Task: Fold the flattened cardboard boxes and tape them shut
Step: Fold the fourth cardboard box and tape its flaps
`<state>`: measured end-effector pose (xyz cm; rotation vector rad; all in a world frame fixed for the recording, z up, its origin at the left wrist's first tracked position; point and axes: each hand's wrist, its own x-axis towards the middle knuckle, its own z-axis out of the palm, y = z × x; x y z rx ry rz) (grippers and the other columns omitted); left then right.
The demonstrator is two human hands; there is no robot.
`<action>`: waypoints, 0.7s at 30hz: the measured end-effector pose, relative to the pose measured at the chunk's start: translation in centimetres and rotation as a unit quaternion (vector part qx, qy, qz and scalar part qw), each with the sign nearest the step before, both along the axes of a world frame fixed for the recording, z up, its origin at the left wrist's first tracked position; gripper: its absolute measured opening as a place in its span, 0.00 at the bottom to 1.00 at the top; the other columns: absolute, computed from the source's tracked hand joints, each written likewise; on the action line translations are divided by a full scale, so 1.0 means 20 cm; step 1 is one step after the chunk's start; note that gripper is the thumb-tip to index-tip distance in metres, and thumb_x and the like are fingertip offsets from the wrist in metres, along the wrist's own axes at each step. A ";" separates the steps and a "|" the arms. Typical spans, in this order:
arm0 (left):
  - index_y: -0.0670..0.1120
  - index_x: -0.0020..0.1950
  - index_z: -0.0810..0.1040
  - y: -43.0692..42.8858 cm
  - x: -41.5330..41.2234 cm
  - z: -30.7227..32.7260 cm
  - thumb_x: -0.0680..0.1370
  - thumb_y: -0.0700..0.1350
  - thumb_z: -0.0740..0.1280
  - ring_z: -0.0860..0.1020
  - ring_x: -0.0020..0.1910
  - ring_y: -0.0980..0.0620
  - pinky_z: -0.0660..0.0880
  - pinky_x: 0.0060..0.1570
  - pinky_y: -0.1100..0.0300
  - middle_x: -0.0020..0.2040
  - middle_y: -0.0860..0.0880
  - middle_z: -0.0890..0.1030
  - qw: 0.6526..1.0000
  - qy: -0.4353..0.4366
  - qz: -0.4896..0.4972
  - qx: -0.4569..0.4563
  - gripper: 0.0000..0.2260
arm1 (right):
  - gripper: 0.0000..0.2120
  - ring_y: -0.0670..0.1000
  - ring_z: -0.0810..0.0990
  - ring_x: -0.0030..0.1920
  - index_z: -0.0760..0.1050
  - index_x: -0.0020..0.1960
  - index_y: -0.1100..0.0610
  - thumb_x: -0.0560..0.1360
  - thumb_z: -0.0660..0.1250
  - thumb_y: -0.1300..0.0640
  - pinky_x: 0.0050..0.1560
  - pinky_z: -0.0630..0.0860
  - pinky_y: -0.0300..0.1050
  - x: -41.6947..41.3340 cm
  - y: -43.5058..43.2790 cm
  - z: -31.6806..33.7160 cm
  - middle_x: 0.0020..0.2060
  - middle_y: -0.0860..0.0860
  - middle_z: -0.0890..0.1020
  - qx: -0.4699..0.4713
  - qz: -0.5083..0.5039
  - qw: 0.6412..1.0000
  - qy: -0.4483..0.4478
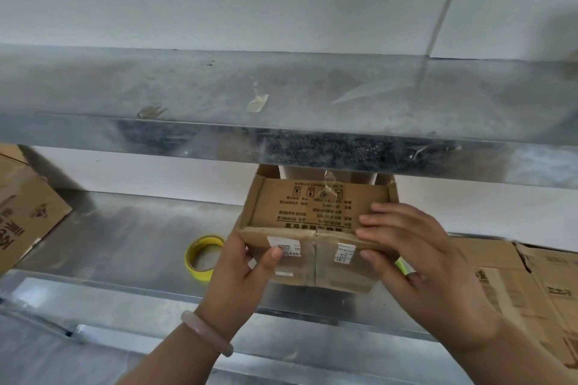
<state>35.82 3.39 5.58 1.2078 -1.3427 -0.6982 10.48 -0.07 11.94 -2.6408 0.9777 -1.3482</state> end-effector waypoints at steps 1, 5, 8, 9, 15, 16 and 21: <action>0.50 0.59 0.74 0.00 0.01 -0.01 0.74 0.57 0.69 0.80 0.57 0.49 0.80 0.52 0.57 0.57 0.53 0.81 1.000 0.003 -0.005 0.007 0.18 | 0.11 0.47 0.76 0.65 0.83 0.55 0.56 0.75 0.69 0.53 0.66 0.72 0.43 0.00 0.00 -0.02 0.56 0.47 0.82 0.003 -0.004 1.000 0.002; 0.55 0.74 0.64 -0.01 0.01 -0.02 0.76 0.52 0.69 0.76 0.63 0.53 0.78 0.55 0.61 0.64 0.56 0.77 0.998 -0.005 -0.054 0.021 0.28 | 0.17 0.46 0.72 0.67 0.81 0.58 0.55 0.75 0.69 0.46 0.68 0.69 0.40 -0.02 -0.03 -0.10 0.64 0.48 0.77 0.053 -0.027 0.998 0.031; 0.64 0.73 0.59 0.00 0.00 -0.02 0.73 0.57 0.68 0.75 0.64 0.57 0.76 0.55 0.64 0.64 0.59 0.77 0.997 0.026 -0.061 0.051 0.31 | 0.28 0.41 0.63 0.73 0.71 0.68 0.43 0.70 0.68 0.38 0.71 0.64 0.41 -0.02 -0.01 -0.18 0.76 0.46 0.63 0.199 -0.077 0.977 -0.012; 0.67 0.71 0.60 0.00 0.00 -0.01 0.73 0.59 0.68 0.75 0.64 0.58 0.75 0.55 0.66 0.64 0.60 0.77 0.996 0.032 -0.062 0.056 0.29 | 0.31 0.38 0.58 0.74 0.64 0.70 0.37 0.67 0.66 0.36 0.72 0.62 0.43 -0.01 0.00 -0.20 0.77 0.41 0.57 0.255 -0.088 0.962 -0.032; 0.73 0.65 0.68 -0.02 -0.03 0.02 0.77 0.62 0.59 0.75 0.61 0.64 0.75 0.59 0.60 0.61 0.65 0.78 0.990 0.094 -0.043 0.095 0.16 | 0.30 0.30 0.50 0.74 0.53 0.70 0.28 0.71 0.58 0.28 0.72 0.61 0.43 0.01 0.00 -0.26 0.74 0.26 0.49 0.335 -0.075 0.937 -0.072; 0.69 0.67 0.68 -0.02 -0.04 0.02 0.77 0.59 0.60 0.76 0.60 0.62 0.75 0.59 0.59 0.60 0.63 0.79 0.990 0.092 -0.041 0.095 0.17 | 0.30 0.28 0.49 0.73 0.53 0.71 0.29 0.71 0.57 0.29 0.71 0.60 0.40 0.01 0.00 -0.26 0.73 0.25 0.48 0.340 -0.074 0.935 -0.069; 0.59 0.68 0.69 -0.02 -0.03 0.05 0.75 0.55 0.62 0.78 0.58 0.62 0.76 0.52 0.66 0.58 0.60 0.81 0.986 0.112 -0.041 0.119 0.21 | 0.34 0.29 0.48 0.70 0.47 0.72 0.29 0.68 0.52 0.28 0.70 0.59 0.42 0.01 0.00 -0.20 0.72 0.24 0.42 0.330 -0.125 0.935 0.015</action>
